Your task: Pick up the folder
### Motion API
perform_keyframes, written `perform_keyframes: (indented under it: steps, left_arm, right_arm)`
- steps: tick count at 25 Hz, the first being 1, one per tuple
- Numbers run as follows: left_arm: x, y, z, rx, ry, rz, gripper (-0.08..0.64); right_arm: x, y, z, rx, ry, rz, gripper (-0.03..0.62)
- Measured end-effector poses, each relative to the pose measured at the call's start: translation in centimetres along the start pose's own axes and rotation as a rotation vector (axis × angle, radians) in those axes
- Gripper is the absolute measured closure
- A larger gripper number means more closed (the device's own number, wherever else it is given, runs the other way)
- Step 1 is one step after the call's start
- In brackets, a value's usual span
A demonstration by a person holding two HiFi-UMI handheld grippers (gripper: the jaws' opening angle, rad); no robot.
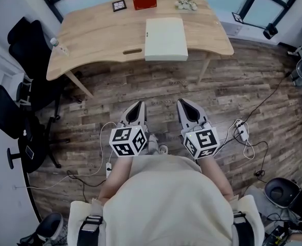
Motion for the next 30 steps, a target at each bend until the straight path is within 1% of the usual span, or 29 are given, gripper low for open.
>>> perform_keyframes:
  steps: [9,14,22,30]
  left_arm:
    - [-1.6,1.5,-0.4,0.017,0.006,-0.023,0.54]
    - [-3.4,2.9,-1.3,0.021,0.009,-0.026,0.54]
    - [-7.4,5.4,-3.8,0.019,0.013,-0.014,0.54]
    - [-12.0,7.9,-6.9,0.005,0.026,0.016,0.54]
  right_arm:
    - [-2.4,-0.9,0.2,0.001,0.022,-0.015,0.572]
    - [-4.8,-1.5,-0.4,0.003,0.012,-0.022,0.572]
    - [-9.4,-3.0,-1.8,0.022,0.006,-0.008,0.572]
    - [-14.5,-4.9,-3.5,0.005,0.003,0.019,0.572]
Point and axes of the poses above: the fingertips, and each gripper's own axes: x backward along the fingers, y to its left, z out of its underside, the point moved 4 cm from there along x, backward along the fingers, and after that the axes turned 2 degrees about y, right-handed, at the moved point
